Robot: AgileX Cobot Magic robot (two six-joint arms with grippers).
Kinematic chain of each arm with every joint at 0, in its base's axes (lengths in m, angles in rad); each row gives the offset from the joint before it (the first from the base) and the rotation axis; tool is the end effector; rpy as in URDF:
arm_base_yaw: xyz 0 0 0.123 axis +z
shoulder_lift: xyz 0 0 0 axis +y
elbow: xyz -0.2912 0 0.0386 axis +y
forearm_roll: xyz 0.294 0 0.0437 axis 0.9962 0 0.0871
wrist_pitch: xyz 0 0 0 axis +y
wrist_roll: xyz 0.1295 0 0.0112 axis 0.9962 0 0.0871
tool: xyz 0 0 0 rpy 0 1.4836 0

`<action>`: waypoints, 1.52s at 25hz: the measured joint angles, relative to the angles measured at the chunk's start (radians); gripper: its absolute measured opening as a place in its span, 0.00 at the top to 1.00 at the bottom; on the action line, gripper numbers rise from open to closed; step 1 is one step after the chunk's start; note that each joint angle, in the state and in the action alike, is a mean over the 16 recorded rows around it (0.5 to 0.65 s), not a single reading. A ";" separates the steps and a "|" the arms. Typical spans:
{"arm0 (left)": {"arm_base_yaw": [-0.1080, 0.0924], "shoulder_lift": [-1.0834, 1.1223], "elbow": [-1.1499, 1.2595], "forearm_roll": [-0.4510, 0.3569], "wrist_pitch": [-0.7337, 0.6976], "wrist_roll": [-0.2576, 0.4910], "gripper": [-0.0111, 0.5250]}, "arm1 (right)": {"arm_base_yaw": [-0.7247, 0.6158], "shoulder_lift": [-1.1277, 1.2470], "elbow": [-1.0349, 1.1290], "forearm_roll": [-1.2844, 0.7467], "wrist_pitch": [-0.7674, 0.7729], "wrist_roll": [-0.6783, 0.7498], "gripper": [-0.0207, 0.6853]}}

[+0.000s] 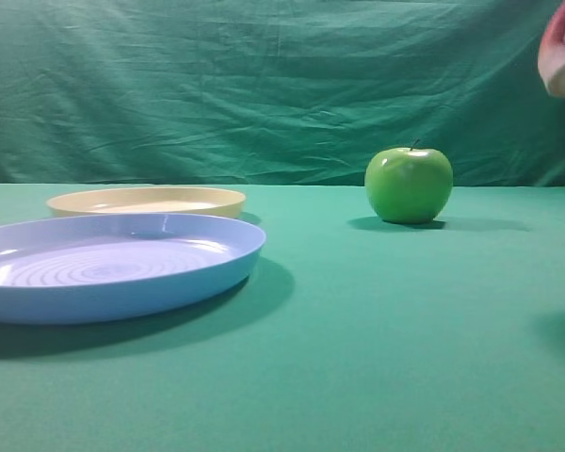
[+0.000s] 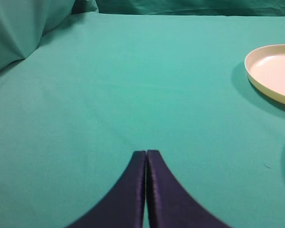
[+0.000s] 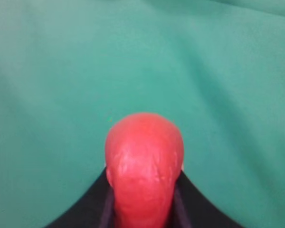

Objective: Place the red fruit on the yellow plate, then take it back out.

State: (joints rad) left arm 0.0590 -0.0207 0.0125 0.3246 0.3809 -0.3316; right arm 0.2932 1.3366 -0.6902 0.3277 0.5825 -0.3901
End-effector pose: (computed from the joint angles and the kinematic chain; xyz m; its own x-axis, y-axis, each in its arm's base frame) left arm 0.1250 0.0229 0.1675 -0.2586 -0.0439 -0.9650 -0.1802 0.9836 0.0035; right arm 0.2681 0.1050 0.1580 -0.8142 -0.3622 -0.4537 -0.4539 0.8844 0.1084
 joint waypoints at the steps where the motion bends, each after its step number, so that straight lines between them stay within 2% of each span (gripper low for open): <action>1: 0.000 0.000 0.000 0.000 0.000 0.000 0.98 | 0.000 0.009 0.017 0.001 -0.026 -0.006 0.71; 6: 0.000 0.000 0.000 0.000 0.000 0.001 0.98 | 0.000 0.064 0.068 0.007 -0.126 -0.040 0.71; 10: 0.000 0.000 0.000 0.000 0.000 0.001 0.98 | 0.000 0.111 0.081 0.011 -0.176 -0.059 0.64; 18: 0.000 0.000 0.000 0.000 0.000 0.002 0.98 | 0.000 0.164 0.068 0.016 -0.190 -0.079 0.33; 22: 0.000 0.000 0.000 0.000 0.000 0.002 0.98 | 0.000 0.158 0.031 0.011 -0.139 -0.078 0.17; 25: 0.000 0.000 0.000 0.000 0.000 0.002 0.98 | 0.000 0.146 -0.017 -0.004 -0.074 -0.060 0.11; 28: 0.000 0.000 0.000 0.000 0.000 0.002 0.98 | 0.000 0.129 -0.081 -0.034 0.010 -0.026 0.13; 31: 0.000 0.000 0.000 0.000 0.000 0.002 0.98 | 0.000 0.104 -0.154 -0.075 0.106 0.017 0.21; 34: 0.000 0.000 0.000 0.000 0.000 0.002 0.98 | 0.000 0.070 -0.224 -0.118 0.199 0.061 0.33; 38: 0.000 0.000 0.000 0.000 0.000 0.002 0.98 | 0.000 0.014 -0.295 -0.170 0.304 0.119 0.55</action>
State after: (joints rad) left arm 0.0590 -0.0207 0.0125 0.3246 0.3809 -0.3296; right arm 0.2929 1.3510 -0.9849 0.1580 0.8868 -0.2709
